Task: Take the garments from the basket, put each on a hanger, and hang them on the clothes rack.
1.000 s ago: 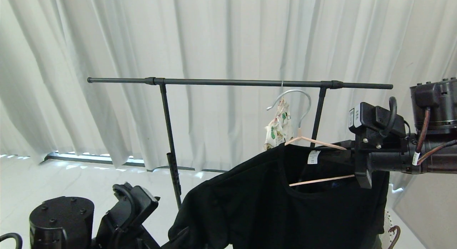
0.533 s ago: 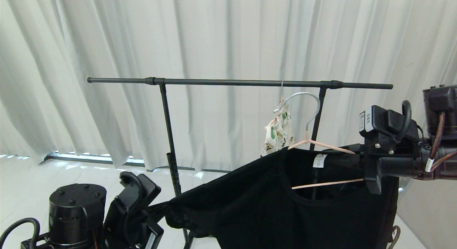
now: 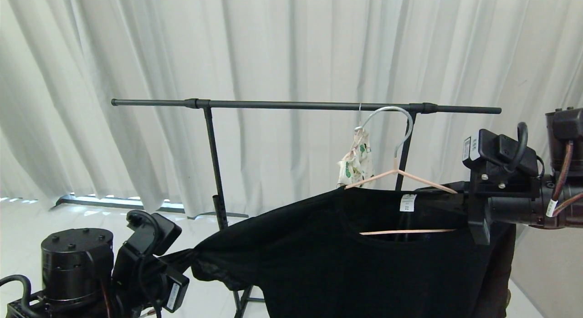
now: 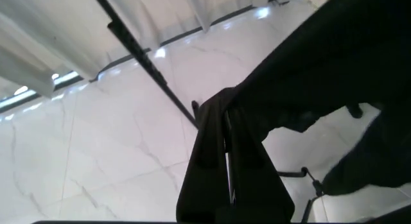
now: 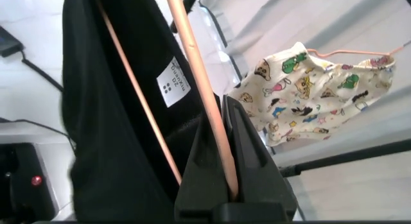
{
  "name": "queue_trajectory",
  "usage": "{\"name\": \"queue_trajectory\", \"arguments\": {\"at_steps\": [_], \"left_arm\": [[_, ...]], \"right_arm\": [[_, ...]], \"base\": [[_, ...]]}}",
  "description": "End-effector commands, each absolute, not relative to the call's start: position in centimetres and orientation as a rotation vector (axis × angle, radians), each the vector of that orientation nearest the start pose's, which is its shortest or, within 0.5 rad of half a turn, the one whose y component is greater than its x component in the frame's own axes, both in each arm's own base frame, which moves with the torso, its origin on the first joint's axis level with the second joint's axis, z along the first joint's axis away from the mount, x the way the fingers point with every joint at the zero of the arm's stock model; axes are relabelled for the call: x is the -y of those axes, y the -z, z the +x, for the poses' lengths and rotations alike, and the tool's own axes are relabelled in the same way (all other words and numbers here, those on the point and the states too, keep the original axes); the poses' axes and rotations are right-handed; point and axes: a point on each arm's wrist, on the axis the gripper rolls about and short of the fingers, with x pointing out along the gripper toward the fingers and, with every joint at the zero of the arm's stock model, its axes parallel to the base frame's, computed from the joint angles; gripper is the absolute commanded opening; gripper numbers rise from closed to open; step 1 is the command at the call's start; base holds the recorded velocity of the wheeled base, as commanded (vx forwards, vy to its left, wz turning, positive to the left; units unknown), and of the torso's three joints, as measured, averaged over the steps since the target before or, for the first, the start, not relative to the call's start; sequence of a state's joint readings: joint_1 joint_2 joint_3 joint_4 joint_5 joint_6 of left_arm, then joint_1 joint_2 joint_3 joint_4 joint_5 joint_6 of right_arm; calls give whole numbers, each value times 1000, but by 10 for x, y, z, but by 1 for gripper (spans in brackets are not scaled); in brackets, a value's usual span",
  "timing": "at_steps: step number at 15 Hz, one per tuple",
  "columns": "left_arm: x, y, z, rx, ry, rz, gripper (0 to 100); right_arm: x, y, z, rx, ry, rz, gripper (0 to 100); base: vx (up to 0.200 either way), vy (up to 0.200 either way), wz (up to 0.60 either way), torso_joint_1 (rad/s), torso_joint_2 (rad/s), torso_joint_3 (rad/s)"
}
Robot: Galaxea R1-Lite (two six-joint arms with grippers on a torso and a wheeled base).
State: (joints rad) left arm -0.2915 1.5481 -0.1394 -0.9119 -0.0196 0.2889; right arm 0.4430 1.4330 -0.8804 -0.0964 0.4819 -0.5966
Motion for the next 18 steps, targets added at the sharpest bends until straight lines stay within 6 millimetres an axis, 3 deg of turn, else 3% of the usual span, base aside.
{"name": "queue_trajectory", "arguments": {"at_steps": [1, 5, 9, 11, 14, 18], "left_arm": [[56, -95, 175, -423, 390, 349, 100], [53, -109, 169, -370, 340, 208, 100], [47, -117, 162, -339, 178, 109, 100], [45, -115, 164, -348, 109, 111, 100], [41, -107, 172, -391, -134, 187, 100], [40, -108, 172, -383, -183, 201, 100]], "right_arm": [[-110, -226, 209, -191, -1008, -532, 0], [-104, -226, 212, -288, -836, -439, 0], [-86, -224, 217, -353, -682, -376, 0], [-84, -219, 217, -380, -635, -373, 0], [-81, -207, 213, -435, -561, -397, 0], [-84, -204, 212, -444, -571, -403, 0]], "base": [[0, 0, 0, 0, 0, 0], [0, 0, 0, 0, 0, 0], [0, 0, 0, 0, 0, 0], [0, 0, 0, 0, 0, 0], [0, 0, 0, 0, 0, 0], [0, 100, 0, 0, 2, 0]]}}
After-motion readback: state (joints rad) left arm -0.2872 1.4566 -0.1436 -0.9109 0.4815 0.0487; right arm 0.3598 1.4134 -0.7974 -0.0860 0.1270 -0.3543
